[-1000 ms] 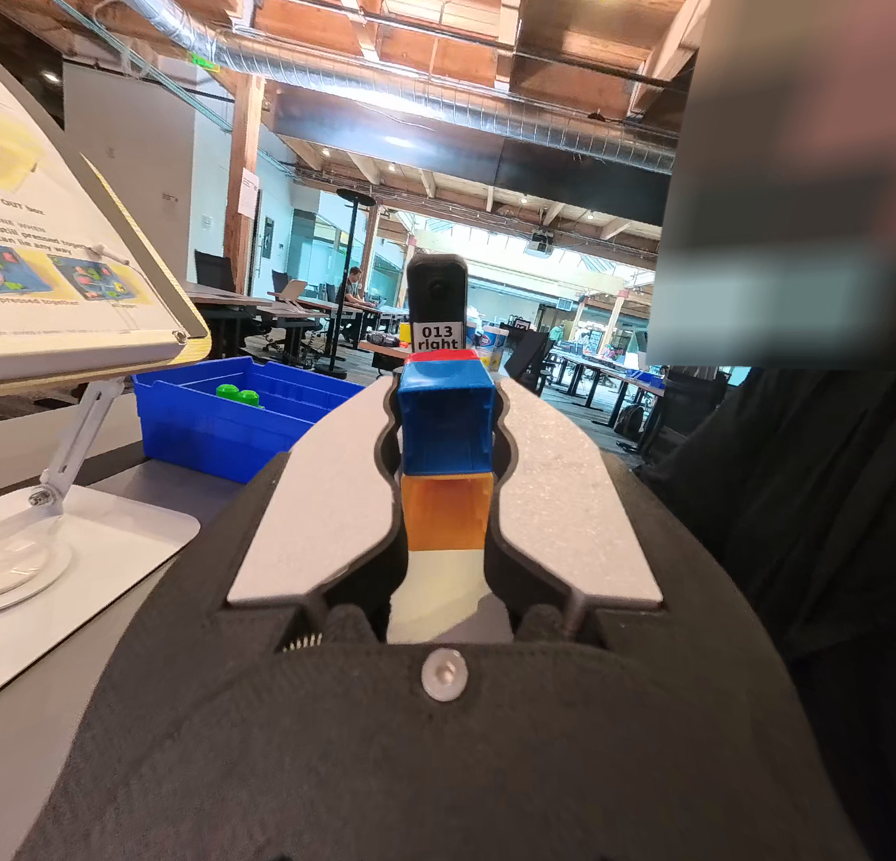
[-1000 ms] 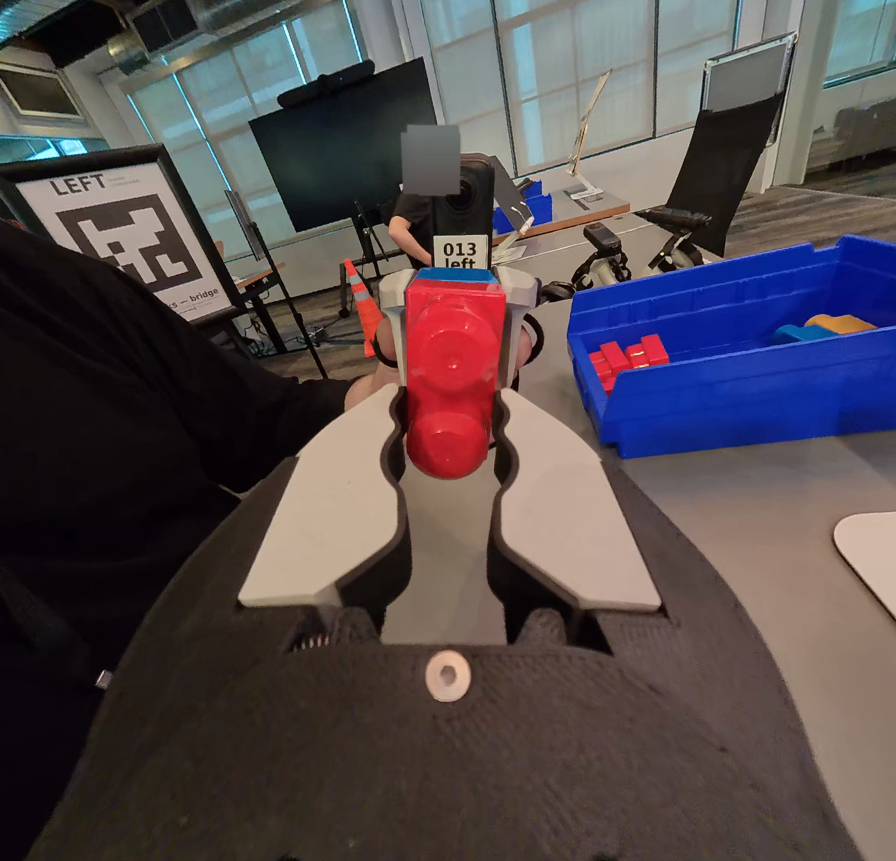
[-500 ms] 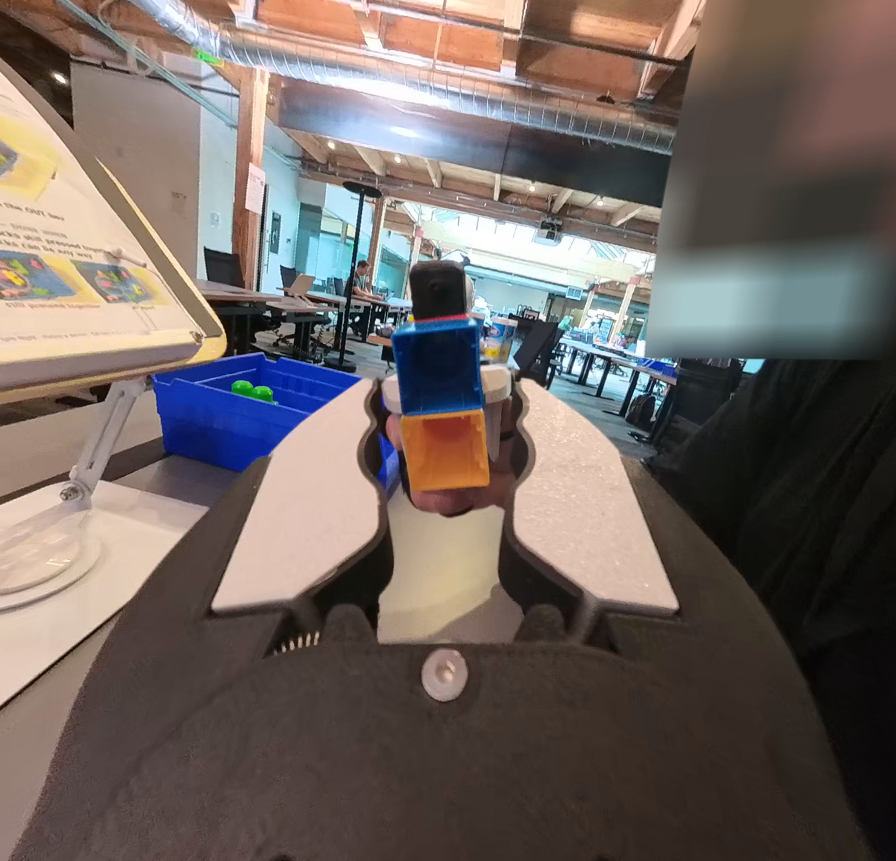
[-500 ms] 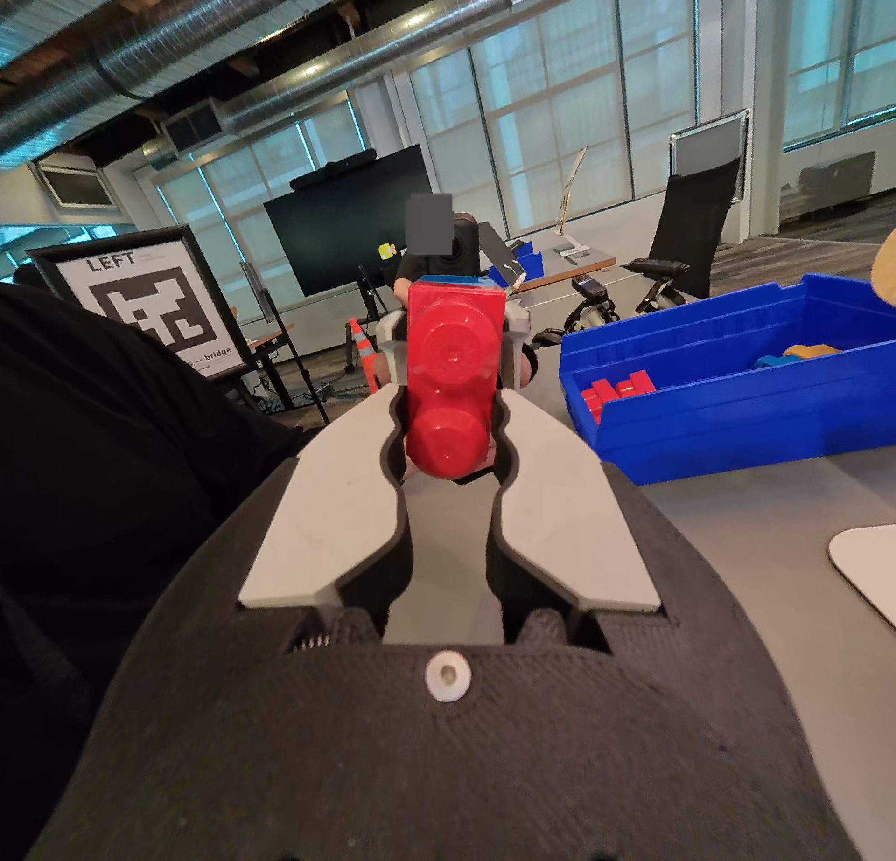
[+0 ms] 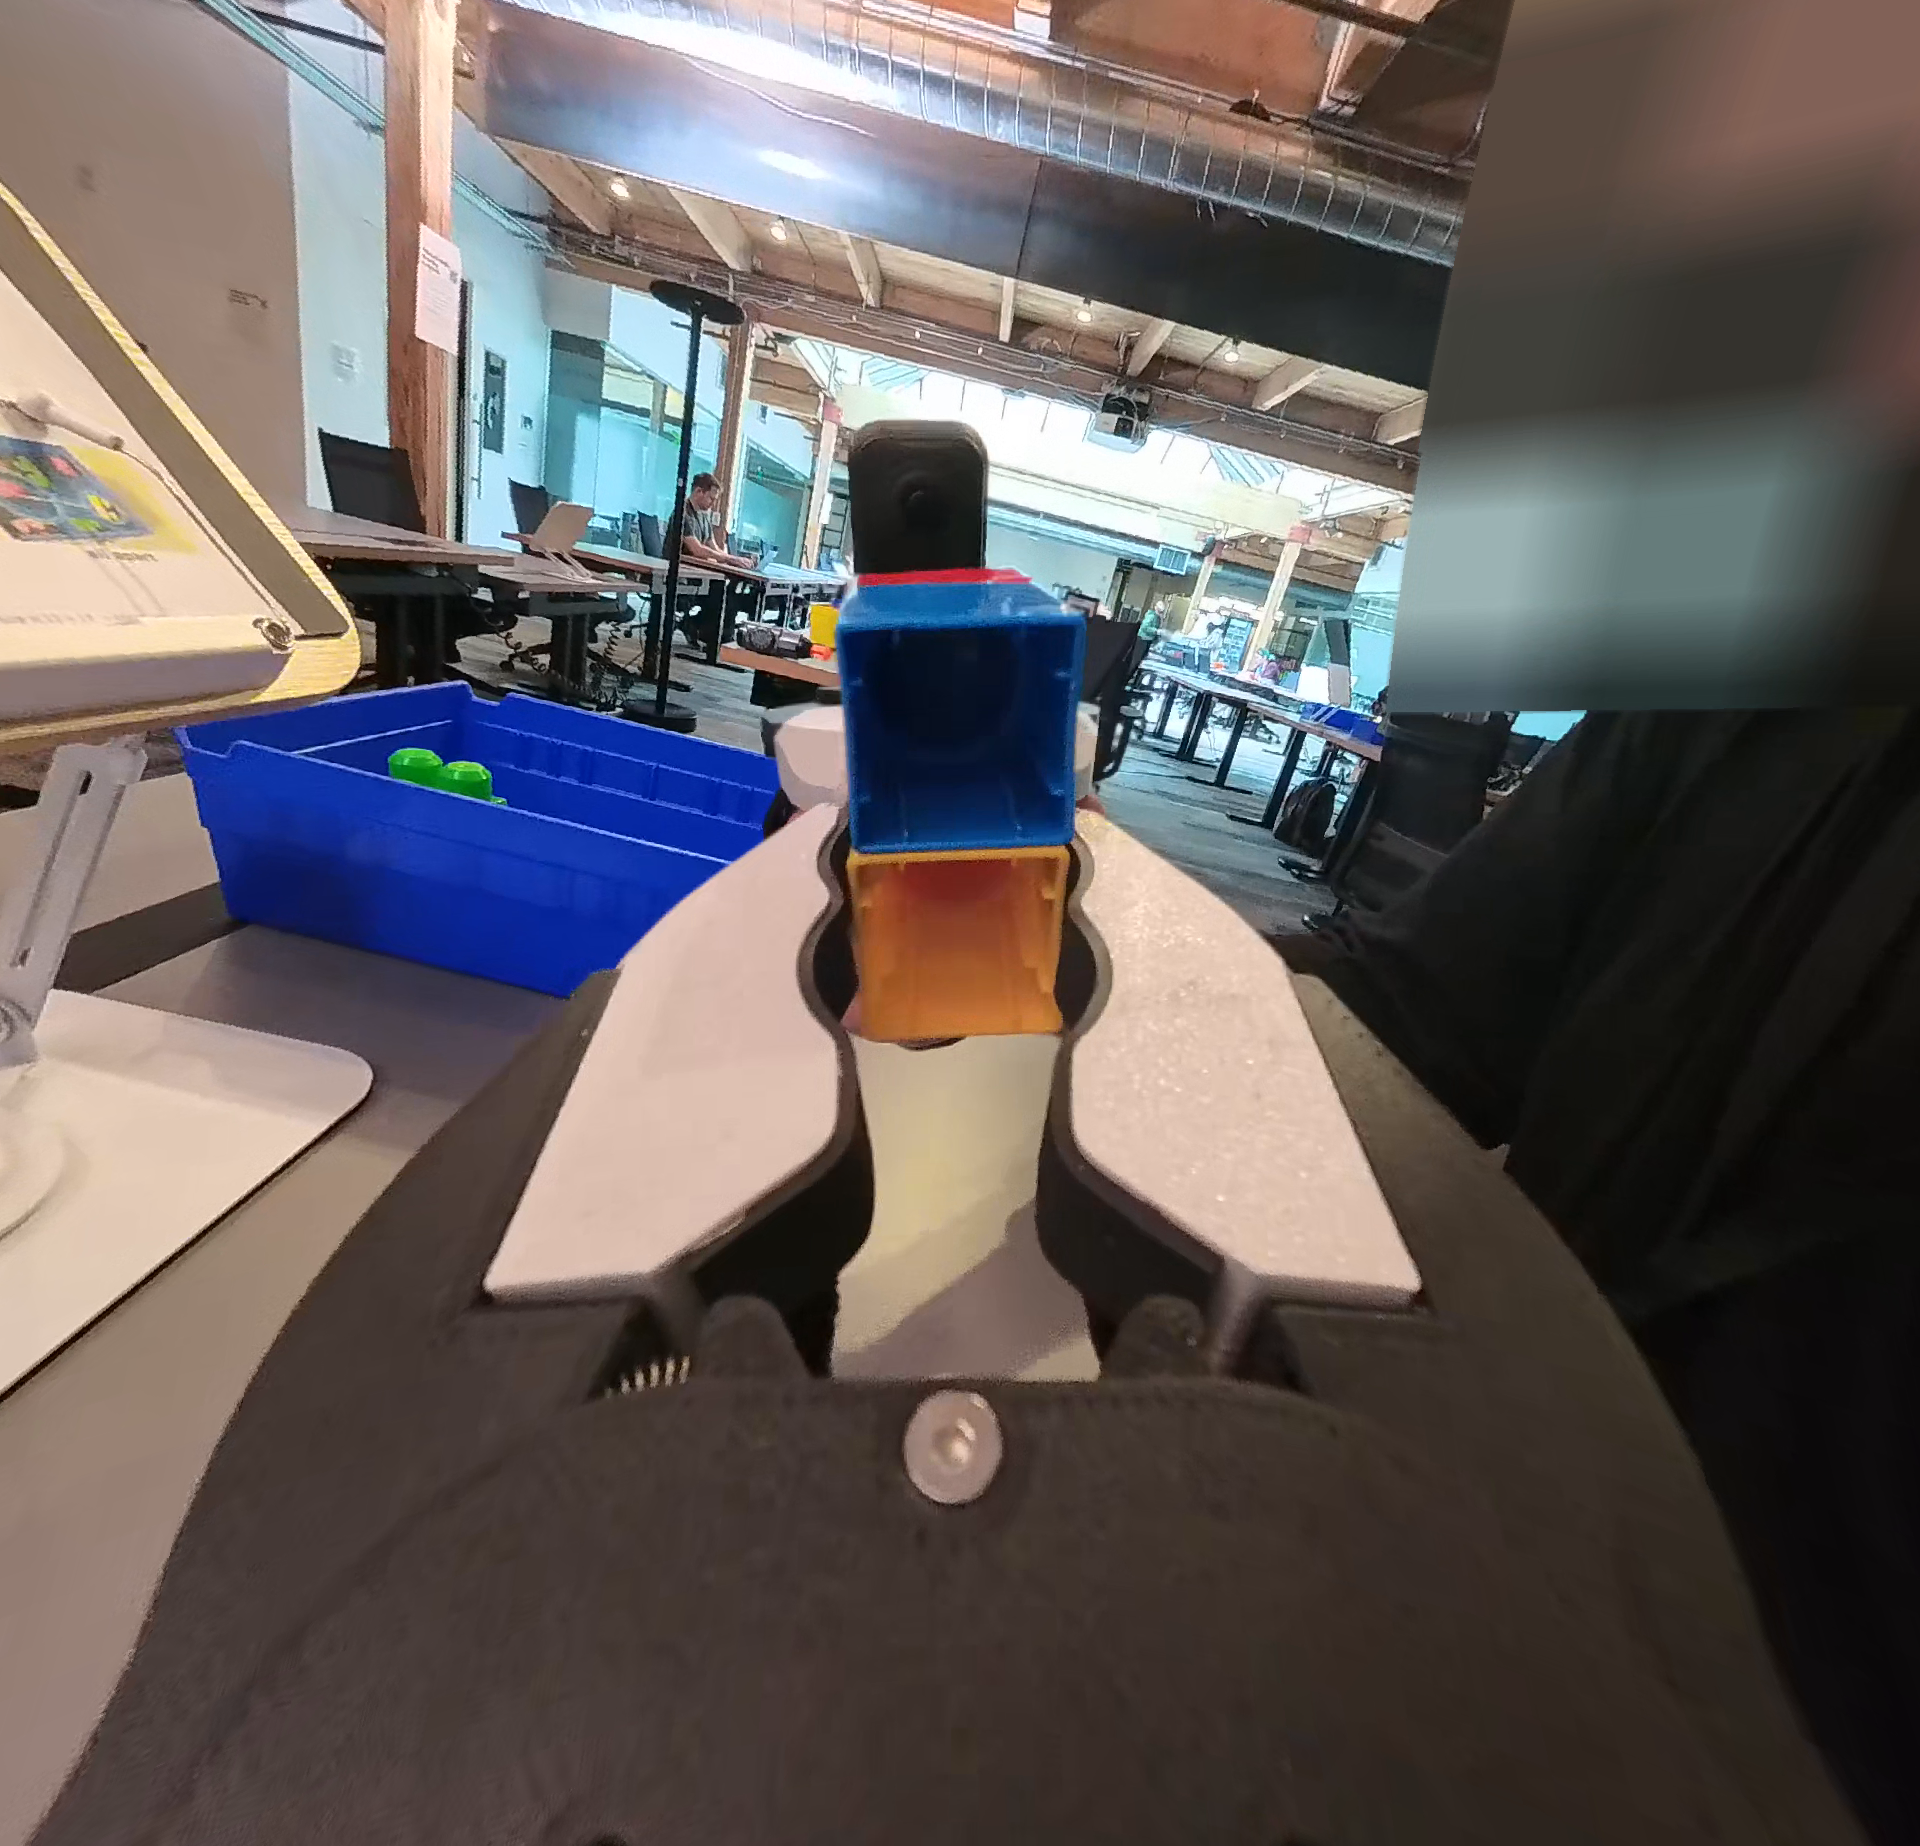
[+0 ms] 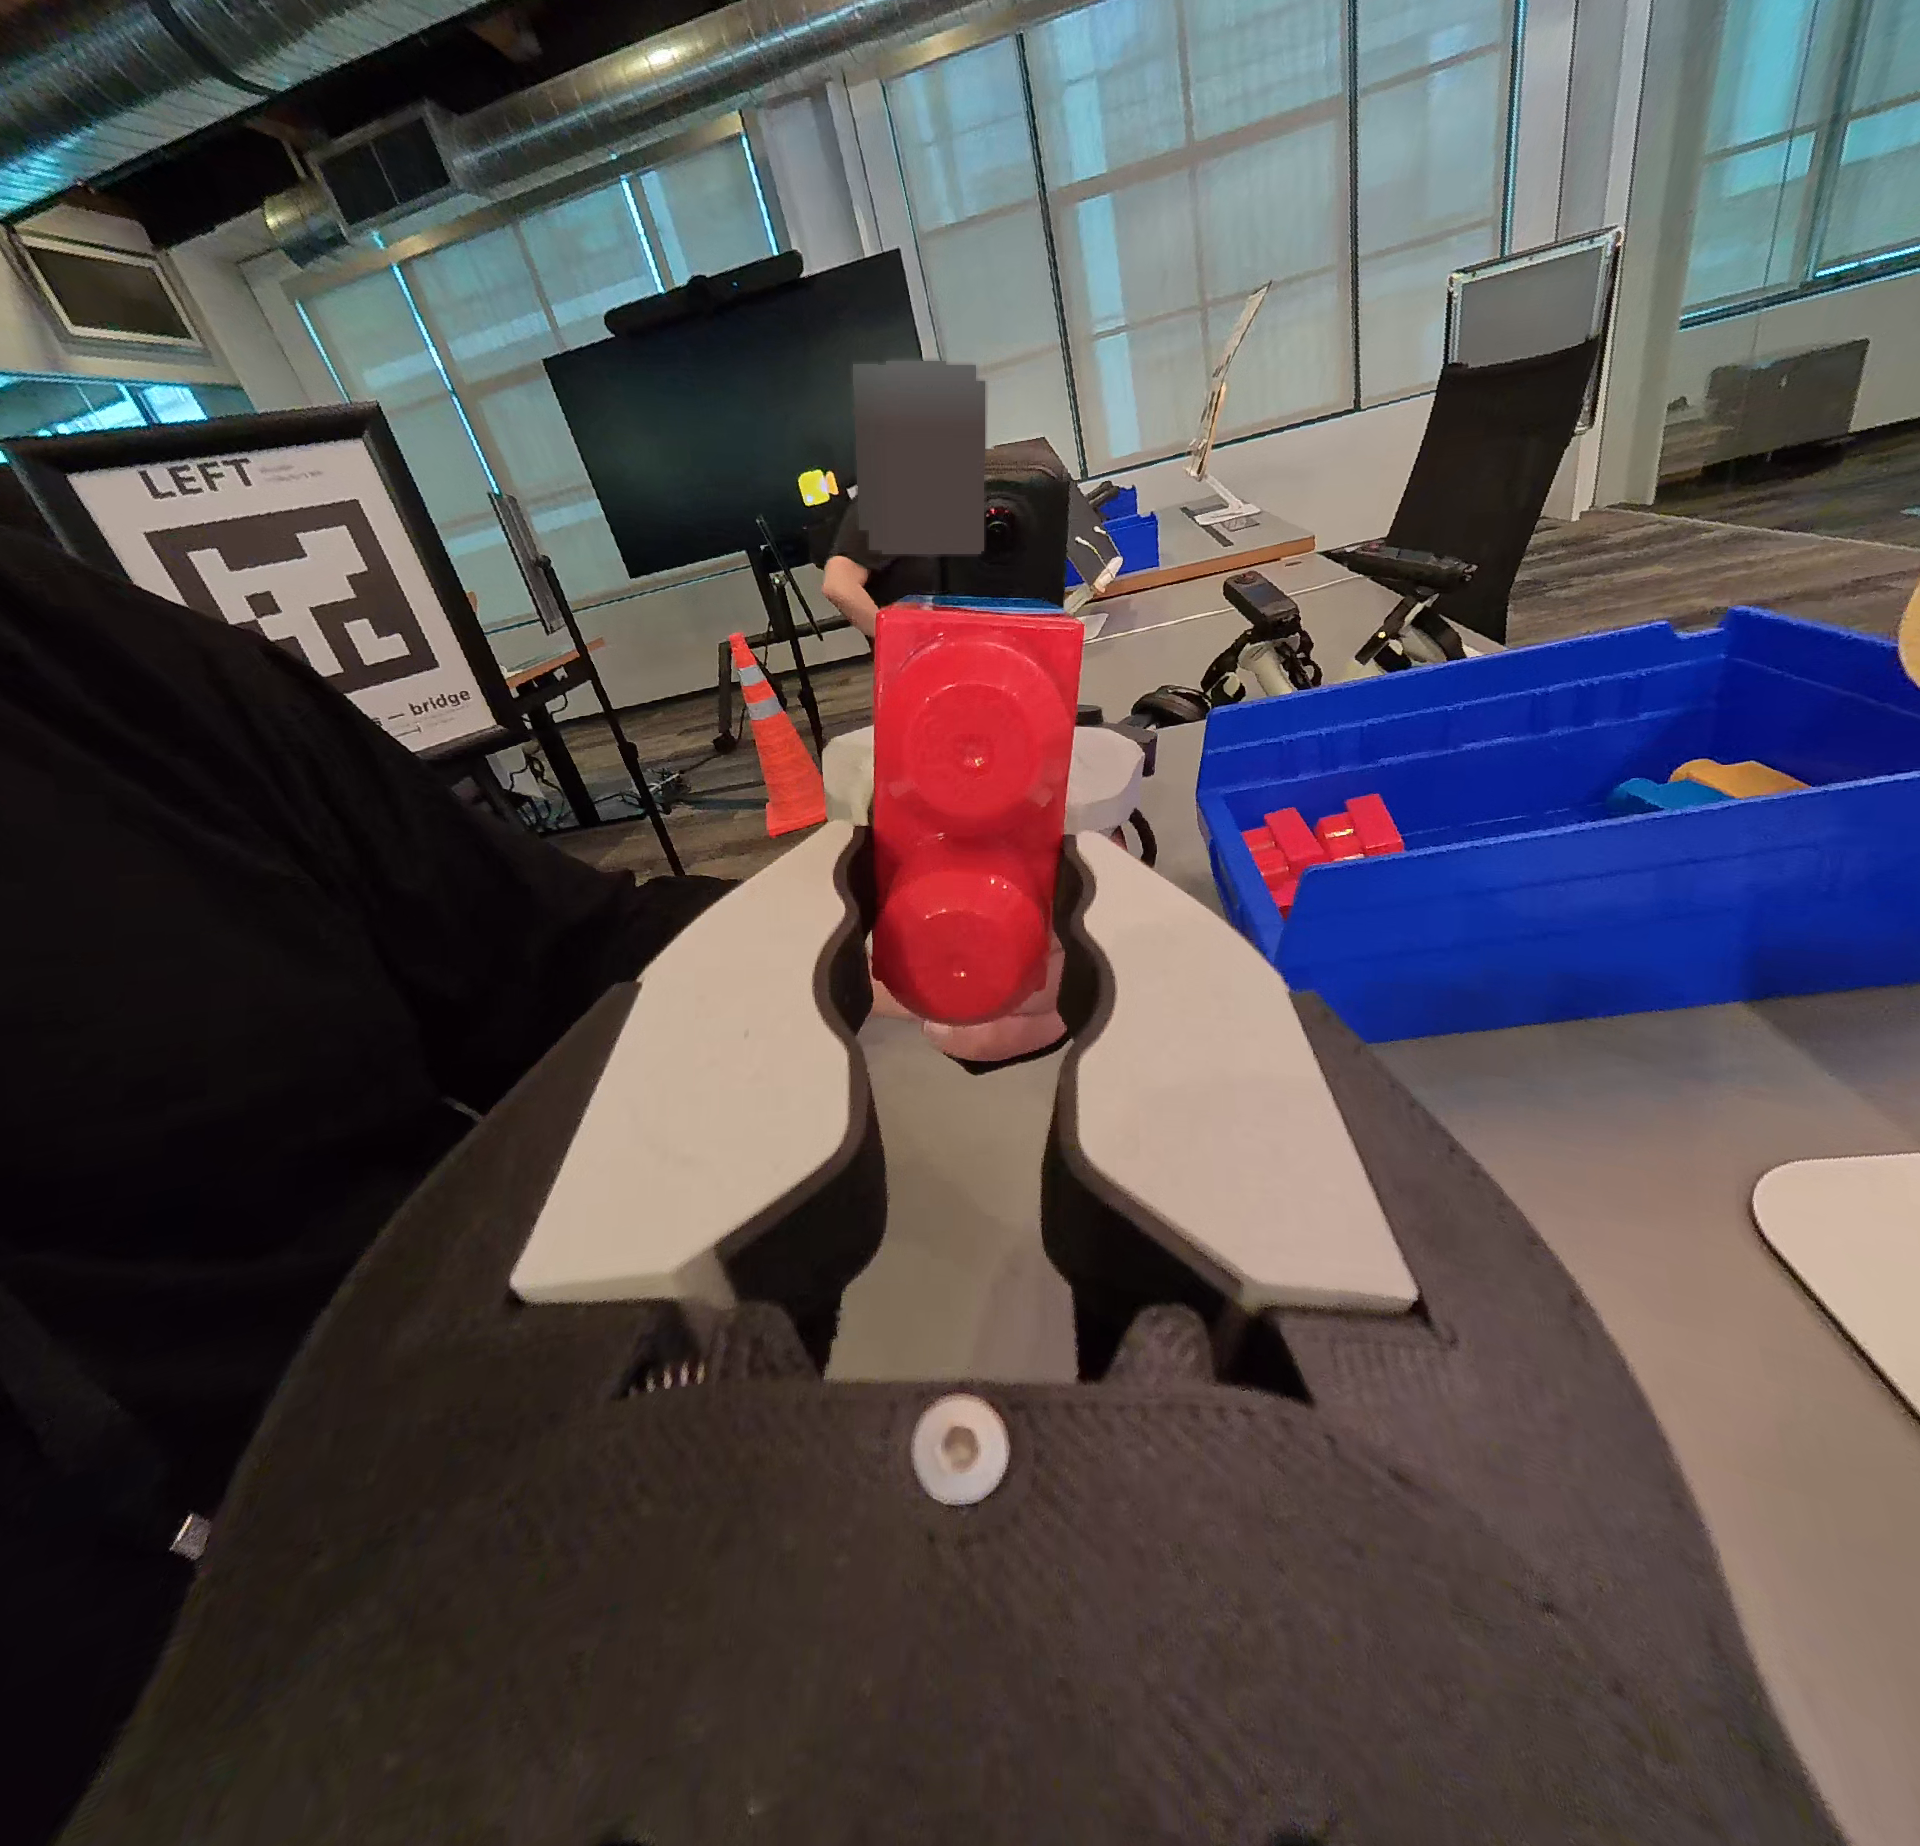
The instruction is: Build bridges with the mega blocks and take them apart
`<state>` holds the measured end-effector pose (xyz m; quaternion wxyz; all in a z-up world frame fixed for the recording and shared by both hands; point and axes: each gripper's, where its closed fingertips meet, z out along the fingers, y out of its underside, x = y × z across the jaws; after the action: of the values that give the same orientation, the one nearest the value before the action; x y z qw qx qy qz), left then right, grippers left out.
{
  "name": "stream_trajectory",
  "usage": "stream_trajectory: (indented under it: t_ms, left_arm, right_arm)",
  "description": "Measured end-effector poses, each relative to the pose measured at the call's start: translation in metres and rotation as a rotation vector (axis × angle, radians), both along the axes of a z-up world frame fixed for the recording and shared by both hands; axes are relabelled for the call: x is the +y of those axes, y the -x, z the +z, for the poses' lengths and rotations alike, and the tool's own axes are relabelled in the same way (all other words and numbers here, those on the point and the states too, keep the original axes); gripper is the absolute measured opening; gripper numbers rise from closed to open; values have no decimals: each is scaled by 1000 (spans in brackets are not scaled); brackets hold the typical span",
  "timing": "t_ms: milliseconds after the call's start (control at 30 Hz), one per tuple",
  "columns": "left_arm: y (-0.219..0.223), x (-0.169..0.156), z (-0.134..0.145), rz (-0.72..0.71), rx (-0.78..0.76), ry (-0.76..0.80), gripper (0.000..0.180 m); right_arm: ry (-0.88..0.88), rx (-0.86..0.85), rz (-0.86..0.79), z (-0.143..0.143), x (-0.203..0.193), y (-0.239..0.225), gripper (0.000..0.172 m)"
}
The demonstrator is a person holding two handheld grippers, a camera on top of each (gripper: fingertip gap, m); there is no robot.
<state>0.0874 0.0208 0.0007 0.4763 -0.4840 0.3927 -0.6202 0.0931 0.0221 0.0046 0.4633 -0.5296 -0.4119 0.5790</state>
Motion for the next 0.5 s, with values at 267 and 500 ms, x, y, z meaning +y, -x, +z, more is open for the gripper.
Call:
stream_trajectory:
  t_ms: [267,500]
  left_arm:
    - [5,8,9,40,-109,38,35]
    - [4,10,10,30,-192,87,36]
  right_arm:
    - [50,30,-36,-1,9,1,48]
    - [115,99,-4,-2,7,10,42]
